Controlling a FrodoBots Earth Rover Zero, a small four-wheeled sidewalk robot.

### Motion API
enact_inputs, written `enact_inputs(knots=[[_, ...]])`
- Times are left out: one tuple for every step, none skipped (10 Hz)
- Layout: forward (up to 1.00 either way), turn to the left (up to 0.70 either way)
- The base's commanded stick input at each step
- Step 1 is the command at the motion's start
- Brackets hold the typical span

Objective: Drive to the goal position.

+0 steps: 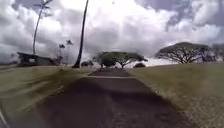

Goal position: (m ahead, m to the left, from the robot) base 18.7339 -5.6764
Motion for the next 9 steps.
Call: enact_inputs(knots=[[0.70,0.00],[0.70,0.00],[0.70,0.00],[0.70,0.00],[0.70,0.00],[0.70,0.00],[0.70,0.00],[0.70,0.00],[0.70,0.00]])
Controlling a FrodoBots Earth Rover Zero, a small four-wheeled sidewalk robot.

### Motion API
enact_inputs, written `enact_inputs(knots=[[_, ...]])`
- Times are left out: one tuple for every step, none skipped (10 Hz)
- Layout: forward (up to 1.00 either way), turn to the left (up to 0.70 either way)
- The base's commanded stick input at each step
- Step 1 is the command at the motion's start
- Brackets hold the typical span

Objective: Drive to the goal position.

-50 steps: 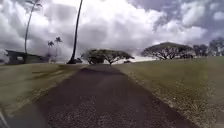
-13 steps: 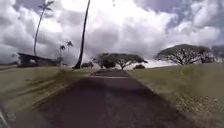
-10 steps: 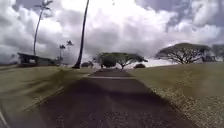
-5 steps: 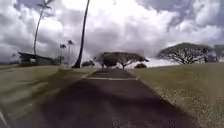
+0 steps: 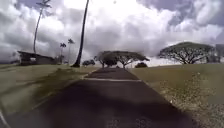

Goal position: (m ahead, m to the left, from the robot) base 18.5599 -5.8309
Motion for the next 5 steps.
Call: enact_inputs(knots=[[0.70,0.00],[0.70,0.00],[0.70,0.00],[0.70,0.00],[0.70,0.00]])
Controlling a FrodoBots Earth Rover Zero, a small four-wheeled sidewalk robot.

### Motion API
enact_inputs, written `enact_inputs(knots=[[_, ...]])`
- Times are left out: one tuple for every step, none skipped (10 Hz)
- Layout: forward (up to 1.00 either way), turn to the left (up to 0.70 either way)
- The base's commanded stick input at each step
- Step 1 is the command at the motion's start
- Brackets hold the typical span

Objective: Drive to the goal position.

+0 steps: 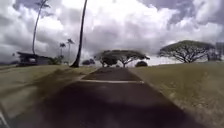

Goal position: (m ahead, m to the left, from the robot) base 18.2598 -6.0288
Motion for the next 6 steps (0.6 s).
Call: enact_inputs(knots=[[0.70,0.00],[0.70,0.00],[0.70,0.00],[0.70,0.00],[0.70,0.00],[0.70,0.00]])
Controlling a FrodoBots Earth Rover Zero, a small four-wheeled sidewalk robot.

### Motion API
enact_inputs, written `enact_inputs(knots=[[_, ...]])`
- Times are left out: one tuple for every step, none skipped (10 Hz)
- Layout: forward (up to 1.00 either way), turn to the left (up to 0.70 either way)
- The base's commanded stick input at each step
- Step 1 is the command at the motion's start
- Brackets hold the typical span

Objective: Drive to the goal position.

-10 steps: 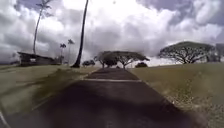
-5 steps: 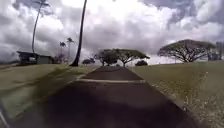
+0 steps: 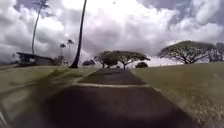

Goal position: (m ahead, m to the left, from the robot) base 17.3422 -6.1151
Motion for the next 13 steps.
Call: enact_inputs(knots=[[0.70,0.00],[0.70,0.00],[0.70,0.00],[0.70,0.00],[0.70,0.00],[0.70,0.00],[0.70,0.00],[0.70,0.00],[0.70,0.00],[0.70,0.00],[0.70,0.00],[0.70,0.00],[0.70,0.00]])
